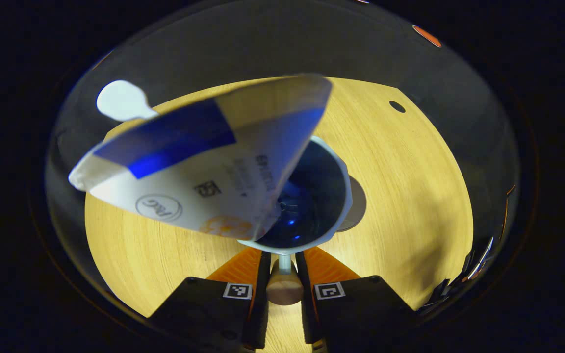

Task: Put the toothbrush and toothpaste on the desktop into the cup, then pick up the cup and place it on the coaster on the desktop.

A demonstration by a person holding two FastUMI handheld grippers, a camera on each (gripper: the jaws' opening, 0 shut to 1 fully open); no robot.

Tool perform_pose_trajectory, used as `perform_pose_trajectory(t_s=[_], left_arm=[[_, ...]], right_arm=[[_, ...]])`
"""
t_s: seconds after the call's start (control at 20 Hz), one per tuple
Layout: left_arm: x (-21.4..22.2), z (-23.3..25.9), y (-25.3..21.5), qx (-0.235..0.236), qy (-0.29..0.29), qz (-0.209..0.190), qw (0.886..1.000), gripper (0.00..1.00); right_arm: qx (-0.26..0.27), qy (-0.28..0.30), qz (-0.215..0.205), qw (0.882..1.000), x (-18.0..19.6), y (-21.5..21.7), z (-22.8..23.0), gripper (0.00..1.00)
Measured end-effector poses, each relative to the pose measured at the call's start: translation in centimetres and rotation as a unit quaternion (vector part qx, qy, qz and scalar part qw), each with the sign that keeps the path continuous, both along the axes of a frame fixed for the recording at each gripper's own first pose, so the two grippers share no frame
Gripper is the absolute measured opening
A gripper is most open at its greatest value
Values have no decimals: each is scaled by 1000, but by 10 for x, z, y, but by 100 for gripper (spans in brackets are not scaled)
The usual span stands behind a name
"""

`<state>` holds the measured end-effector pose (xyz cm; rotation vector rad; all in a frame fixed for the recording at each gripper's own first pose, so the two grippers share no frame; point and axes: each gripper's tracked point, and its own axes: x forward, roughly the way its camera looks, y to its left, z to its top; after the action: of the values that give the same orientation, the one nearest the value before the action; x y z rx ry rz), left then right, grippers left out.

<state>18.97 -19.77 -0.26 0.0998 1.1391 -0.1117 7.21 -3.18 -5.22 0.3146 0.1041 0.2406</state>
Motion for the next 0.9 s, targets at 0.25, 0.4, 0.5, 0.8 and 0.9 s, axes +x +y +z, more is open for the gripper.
perform_pose_trajectory(t_s=[0.25,0.4,0.5,0.8,0.9], left_arm=[[6,46,-37,-9,2,-20,1000,31],[1,57,-41,-12,6,-31,999,31],[-4,51,-35,-10,7,-33,999,33],[9,51,-46,-22,11,-41,999,33],[15,59,-50,-22,-9,-51,998,36]], right_arm=[[-17,0,-3,1000,-13,-4,-2,95],[-22,-5,-7,1000,-22,-8,-2,95],[-21,0,-6,1000,-26,-11,-7,95],[-15,2,-11,1000,-36,-19,-7,100],[-8,3,-11,1000,-38,-20,-6,97]])
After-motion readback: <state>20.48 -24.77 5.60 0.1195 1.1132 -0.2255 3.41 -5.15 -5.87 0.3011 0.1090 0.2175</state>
